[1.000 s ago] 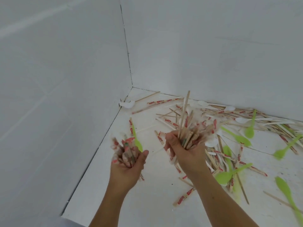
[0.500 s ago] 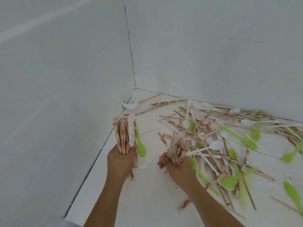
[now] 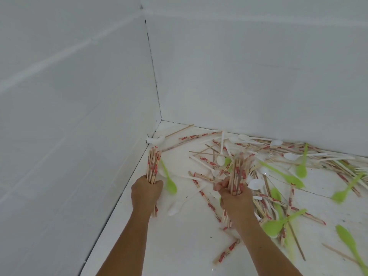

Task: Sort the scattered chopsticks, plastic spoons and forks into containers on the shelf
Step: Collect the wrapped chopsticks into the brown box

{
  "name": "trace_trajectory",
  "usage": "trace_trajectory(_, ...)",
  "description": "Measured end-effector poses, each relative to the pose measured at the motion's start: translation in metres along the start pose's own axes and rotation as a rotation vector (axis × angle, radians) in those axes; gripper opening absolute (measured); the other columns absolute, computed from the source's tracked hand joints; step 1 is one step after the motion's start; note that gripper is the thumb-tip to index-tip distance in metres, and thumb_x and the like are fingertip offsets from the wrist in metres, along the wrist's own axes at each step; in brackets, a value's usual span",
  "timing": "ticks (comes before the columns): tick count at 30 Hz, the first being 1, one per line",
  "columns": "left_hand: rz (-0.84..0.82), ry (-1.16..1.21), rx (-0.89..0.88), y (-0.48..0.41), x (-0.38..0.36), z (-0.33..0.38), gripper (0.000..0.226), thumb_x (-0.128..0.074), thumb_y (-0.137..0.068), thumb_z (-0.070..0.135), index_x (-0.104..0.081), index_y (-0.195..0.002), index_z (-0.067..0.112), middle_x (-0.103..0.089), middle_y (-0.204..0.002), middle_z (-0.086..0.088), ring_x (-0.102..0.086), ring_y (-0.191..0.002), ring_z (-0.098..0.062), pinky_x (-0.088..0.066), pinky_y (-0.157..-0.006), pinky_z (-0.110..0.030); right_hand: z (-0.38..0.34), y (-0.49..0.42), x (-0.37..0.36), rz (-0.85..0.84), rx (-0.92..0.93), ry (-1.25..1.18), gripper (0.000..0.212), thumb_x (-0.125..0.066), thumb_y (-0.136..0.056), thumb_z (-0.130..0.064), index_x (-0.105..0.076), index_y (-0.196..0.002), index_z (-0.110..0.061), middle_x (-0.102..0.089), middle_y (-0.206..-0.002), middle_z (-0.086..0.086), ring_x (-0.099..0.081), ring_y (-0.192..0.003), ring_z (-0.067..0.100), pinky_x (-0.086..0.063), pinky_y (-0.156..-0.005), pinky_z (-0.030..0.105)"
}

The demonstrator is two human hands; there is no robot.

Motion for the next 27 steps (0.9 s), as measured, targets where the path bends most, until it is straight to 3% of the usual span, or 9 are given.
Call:
trace_trajectory(3, -0.001, 0.042, 0.016, 0.006, 0.015, 0.0, 0.018, -0.062, -0.088, 0.027, -0.059, -0.079, 0.013, -0.062, -0.065, -0.005, -0.062, -0.054, -0.024, -0.044, -0.051, -0.029, -0.025, -0.016, 0.022, 0.074, 0.037, 0.063, 0.022, -0.083, -0.086, -0.021, -0.064, -0.077, -0.016, -0.06, -0.06, -0.001, -0.051, -0.051, 0.016, -0.043, -0.059, 0.031)
trace_trajectory(6, -0.028, 0.081, -0.027, 0.016, 0.023, 0.003, 0.012, -0.056, -0.091, 0.019, -0.057, -0.084, 0.01, -0.059, -0.067, -0.008, -0.058, -0.054, -0.024, -0.045, -0.053, -0.031, -0.039, -0.043, 0.024, 0.056, 0.089, 0.488, 0.014, -0.074, -0.092, -0.022, -0.07, -0.079, -0.017, -0.068, -0.071, 0.0, -0.058, -0.057, 0.015, -0.049, -0.051, 0.02)
trace_trajectory(10, -0.131, 0.202, -0.054, 0.02, 0.015, 0.023, 0.006, -0.057, -0.093, 0.015, -0.063, -0.092, 0.015, -0.074, -0.081, -0.001, -0.073, -0.065, -0.017, -0.052, -0.063, -0.034, -0.031, -0.066, 0.005, -0.23, 0.143, 1.323, 0.01, -0.06, -0.084, -0.015, -0.066, -0.09, -0.02, -0.06, -0.081, -0.004, -0.064, -0.073, 0.018, -0.058, -0.064, 0.03)
trace_trajectory(15, -0.242, 0.193, -0.07, 0.003, -0.002, 0.045, 0.009, -0.063, -0.088, 0.011, -0.064, -0.096, 0.015, -0.07, -0.078, -0.011, -0.063, -0.058, -0.023, -0.053, -0.059, -0.034, -0.025, -0.066, -0.011, -0.364, 0.282, 1.596, 0.018, -0.063, -0.086, -0.02, -0.066, -0.104, -0.021, -0.052, -0.089, -0.005, -0.062, -0.08, 0.021, -0.052, -0.067, 0.031)
trace_trajectory(18, -0.233, 0.144, -0.129, -0.011, -0.007, 0.053, 0.008, -0.068, -0.09, 0.017, -0.061, -0.091, 0.02, -0.066, -0.078, -0.008, -0.063, -0.064, -0.025, -0.057, -0.065, -0.039, -0.031, -0.062, -0.004, -0.343, 0.262, 1.516, 0.021, -0.061, -0.082, -0.019, -0.064, -0.102, -0.024, -0.052, -0.084, -0.007, -0.057, -0.076, 0.02, -0.051, -0.067, 0.029)
trace_trajectory(21, -0.2, 0.105, -0.175, -0.025, -0.008, 0.067, 0.025, -0.08, -0.085, 0.033, -0.058, -0.082, 0.021, -0.066, -0.075, -0.004, -0.063, -0.067, -0.025, -0.059, -0.069, -0.042, -0.045, -0.058, 0.017, -0.216, 0.254, 1.265, 0.017, -0.056, -0.078, -0.022, -0.064, -0.092, -0.027, -0.057, -0.072, -0.007, -0.055, -0.069, 0.017, -0.046, -0.06, 0.026)
trace_trajectory(23, -0.19, 0.061, -0.219, -0.036, -0.014, 0.083, 0.033, -0.083, -0.081, 0.042, -0.057, -0.075, 0.023, -0.065, -0.07, -0.001, -0.063, -0.064, -0.023, -0.056, -0.064, -0.036, -0.059, -0.06, 0.036, -0.087, 0.213, 1.004, 0.005, -0.057, -0.081, -0.021, -0.06, -0.078, -0.023, -0.059, -0.064, -0.003, -0.052, -0.06, 0.014, -0.043, -0.054, 0.026)
trace_trajectory(25, -0.189, -0.018, -0.295, -0.048, -0.026, 0.103, 0.032, -0.082, -0.083, 0.044, -0.06, -0.075, 0.021, -0.066, -0.07, 0.001, -0.065, -0.067, -0.022, -0.05, -0.059, -0.03, -0.079, -0.065, 0.053, 0.03, 0.15, 0.668, 0.015, -0.06, -0.086, -0.017, -0.062, -0.072, -0.018, -0.061, -0.062, 0.004, -0.049, -0.053, 0.014, -0.041, -0.052, 0.027)
trace_trajectory(27, -0.185, -0.096, -0.394, -0.064, -0.046, 0.126, 0.027, -0.079, -0.087, 0.042, -0.064, -0.081, 0.02, -0.066, -0.074, 0.005, -0.065, -0.073, -0.02, -0.045, -0.058, -0.026, -0.103, -0.081, 0.073, 0.104, 0.117, 0.478, 0.017, -0.063, -0.091, -0.015, -0.068, -0.075, -0.014, -0.065, -0.061, 0.002, -0.048, -0.049, 0.013, -0.04, -0.05, 0.026)
Point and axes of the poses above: each hand's wrist, its own y-axis away from the middle knuckle, its own x-axis out of the back of the hand, z = x × y, the point moved 1 cm from there along -y, towards the middle knuckle
